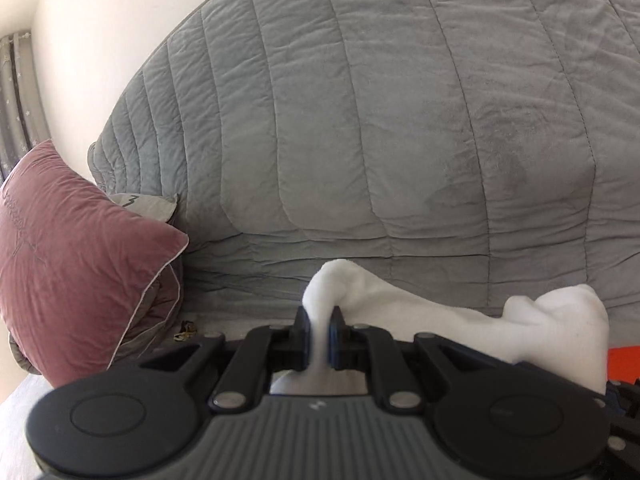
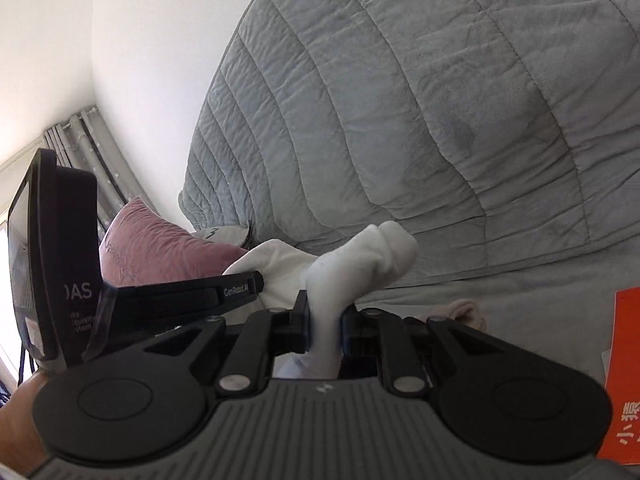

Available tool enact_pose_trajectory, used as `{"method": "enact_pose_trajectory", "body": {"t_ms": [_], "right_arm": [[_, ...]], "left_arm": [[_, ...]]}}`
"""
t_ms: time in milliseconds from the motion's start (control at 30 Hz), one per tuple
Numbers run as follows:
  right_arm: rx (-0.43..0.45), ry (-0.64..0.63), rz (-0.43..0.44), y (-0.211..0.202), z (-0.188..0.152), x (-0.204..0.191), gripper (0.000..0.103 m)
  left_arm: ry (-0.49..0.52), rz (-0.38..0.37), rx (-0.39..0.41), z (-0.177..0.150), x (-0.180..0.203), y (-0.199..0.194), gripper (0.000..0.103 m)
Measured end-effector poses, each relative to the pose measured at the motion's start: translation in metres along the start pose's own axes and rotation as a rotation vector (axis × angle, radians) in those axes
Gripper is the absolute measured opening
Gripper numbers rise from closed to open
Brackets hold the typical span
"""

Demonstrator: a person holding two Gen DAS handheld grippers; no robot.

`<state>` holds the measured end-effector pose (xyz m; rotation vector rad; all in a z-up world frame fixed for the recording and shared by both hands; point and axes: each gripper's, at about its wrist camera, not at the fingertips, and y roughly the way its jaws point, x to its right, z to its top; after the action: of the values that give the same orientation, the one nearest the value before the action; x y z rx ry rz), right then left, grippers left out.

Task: Fold clothes
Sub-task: 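Carry the white bundle with both grippers toward the clothes stack by the pillow, then lower the white bundle onto the clothes stack and open both grippers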

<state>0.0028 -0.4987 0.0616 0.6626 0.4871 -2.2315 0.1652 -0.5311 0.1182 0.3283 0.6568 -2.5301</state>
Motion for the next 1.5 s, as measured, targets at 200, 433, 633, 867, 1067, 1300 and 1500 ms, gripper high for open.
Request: {"method": "enact_pose_trajectory", "body": {"t_ms": [200, 433, 633, 867, 1067, 1300, 1500], "right_arm": [[0.028, -0.042, -0.133, 0.004, -0.010, 0.010, 0.023], [0.155, -0.153, -0.251, -0.003, -0.007, 0.008, 0.052], [0.194, -0.369, -0.080, -0.004, 0.014, -0.004, 0.052], [-0.018, -0.562, 0.040, 0.023, -0.003, -0.012, 0.050], [-0.185, -0.594, 0.038, 0.050, -0.016, -0.001, 0.046], [-0.163, -0.507, 0.089, 0.040, -0.006, 0.001, 0.050], [-0.140, -0.485, 0.107, 0.029, 0.004, -0.001, 0.050]], "left_arm": [[0.008, 0.106, -0.035, -0.021, 0.002, 0.032, 0.013], [-0.239, 0.218, 0.014, -0.034, -0.040, 0.015, 0.020], [-0.286, 0.042, 0.119, -0.039, -0.038, -0.018, 0.020], [-0.248, -0.031, -0.025, -0.041, -0.013, 0.011, 0.021], [-0.405, 0.036, -0.094, -0.072, -0.021, 0.029, 0.022], [-0.519, 0.046, 0.024, -0.067, -0.031, -0.011, 0.023], [-0.547, 0.041, 0.113, -0.084, -0.020, -0.059, 0.024]]}}
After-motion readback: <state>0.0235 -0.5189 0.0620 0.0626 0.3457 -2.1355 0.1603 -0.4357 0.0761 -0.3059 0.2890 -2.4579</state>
